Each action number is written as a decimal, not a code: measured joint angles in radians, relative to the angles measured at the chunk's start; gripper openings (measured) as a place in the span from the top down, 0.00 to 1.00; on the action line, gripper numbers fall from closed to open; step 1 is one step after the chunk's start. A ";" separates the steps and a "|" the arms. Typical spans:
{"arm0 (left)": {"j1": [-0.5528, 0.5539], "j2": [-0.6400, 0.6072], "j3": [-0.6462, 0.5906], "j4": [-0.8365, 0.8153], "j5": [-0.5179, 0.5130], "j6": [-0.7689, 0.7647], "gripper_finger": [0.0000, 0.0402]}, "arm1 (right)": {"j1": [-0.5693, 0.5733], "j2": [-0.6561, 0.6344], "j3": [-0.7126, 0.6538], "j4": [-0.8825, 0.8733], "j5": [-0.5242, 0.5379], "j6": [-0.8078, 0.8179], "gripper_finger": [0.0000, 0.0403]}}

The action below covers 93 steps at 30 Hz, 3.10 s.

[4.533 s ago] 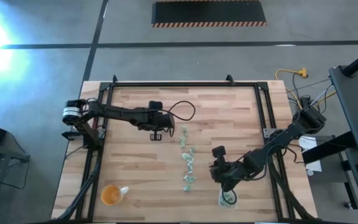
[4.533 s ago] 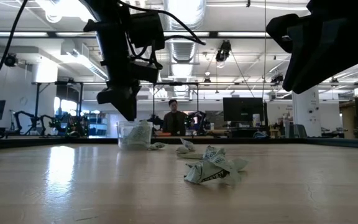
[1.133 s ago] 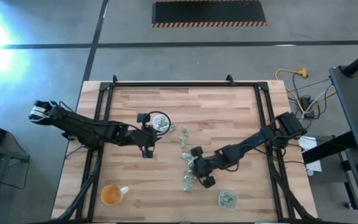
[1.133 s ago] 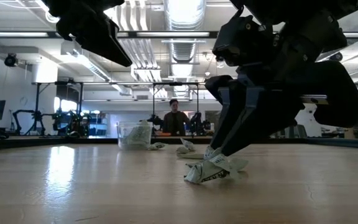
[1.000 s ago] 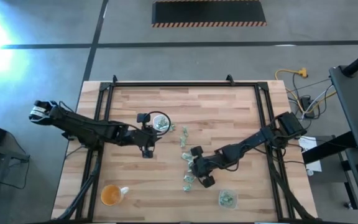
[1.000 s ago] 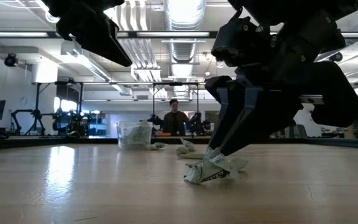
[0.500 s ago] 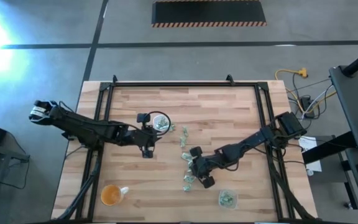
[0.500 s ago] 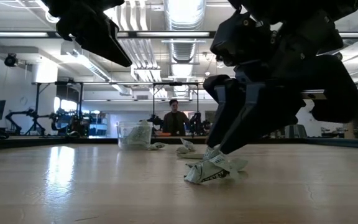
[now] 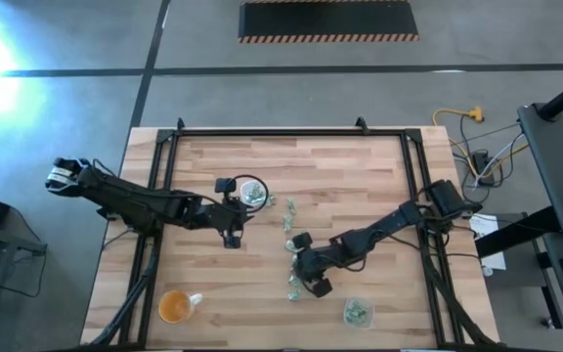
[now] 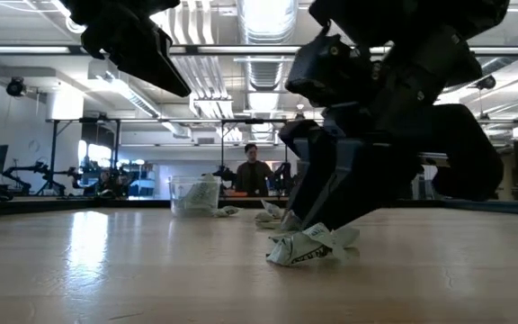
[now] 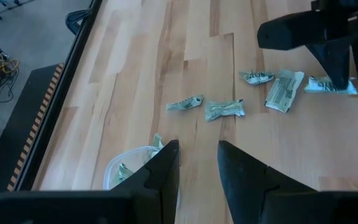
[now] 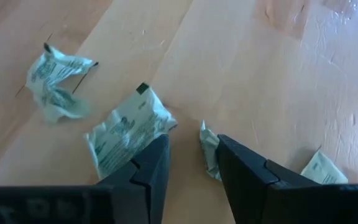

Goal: Pick and place Stevia / Truvia into bins
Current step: Put the stevia packet into the bottom transparent container

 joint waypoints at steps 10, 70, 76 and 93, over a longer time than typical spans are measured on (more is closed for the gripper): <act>0.000 0.000 -0.005 -0.001 0.001 0.000 0.77 | -0.004 0.002 0.044 -0.067 -0.001 -0.007 0.78; 0.000 0.000 -0.022 0.007 0.000 0.000 0.77 | 0.604 -0.412 0.003 -0.460 0.144 0.452 0.98; 0.000 0.000 -0.022 0.008 0.001 -0.002 0.77 | 0.604 -0.381 0.003 -0.442 0.144 0.455 0.98; 0.000 0.000 -0.035 0.014 0.001 -0.003 0.77 | 0.597 -0.360 -0.025 -0.432 0.215 0.522 0.89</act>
